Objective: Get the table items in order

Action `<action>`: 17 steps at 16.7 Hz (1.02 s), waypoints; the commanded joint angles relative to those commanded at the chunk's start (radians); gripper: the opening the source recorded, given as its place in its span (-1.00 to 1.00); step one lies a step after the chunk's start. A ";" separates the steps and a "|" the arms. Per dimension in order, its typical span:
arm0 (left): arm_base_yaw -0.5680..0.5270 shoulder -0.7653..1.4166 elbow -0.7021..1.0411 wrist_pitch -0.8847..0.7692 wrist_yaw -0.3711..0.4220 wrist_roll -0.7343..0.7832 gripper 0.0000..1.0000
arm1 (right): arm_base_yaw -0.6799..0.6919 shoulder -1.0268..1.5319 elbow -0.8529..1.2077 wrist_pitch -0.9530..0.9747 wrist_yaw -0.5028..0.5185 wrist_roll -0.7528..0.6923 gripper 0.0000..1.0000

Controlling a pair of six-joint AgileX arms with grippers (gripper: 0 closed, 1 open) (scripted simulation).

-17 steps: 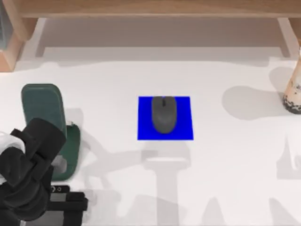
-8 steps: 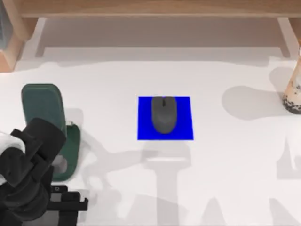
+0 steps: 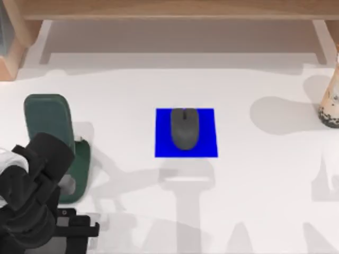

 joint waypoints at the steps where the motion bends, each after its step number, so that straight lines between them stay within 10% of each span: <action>1: 0.002 -0.019 0.012 -0.022 -0.004 0.004 -1.00 | 0.000 0.000 0.000 0.000 0.000 0.000 1.00; 17: 0.007 -0.098 0.073 -0.170 -0.011 0.002 -1.00 | 0.000 0.000 0.000 0.000 0.000 0.000 1.00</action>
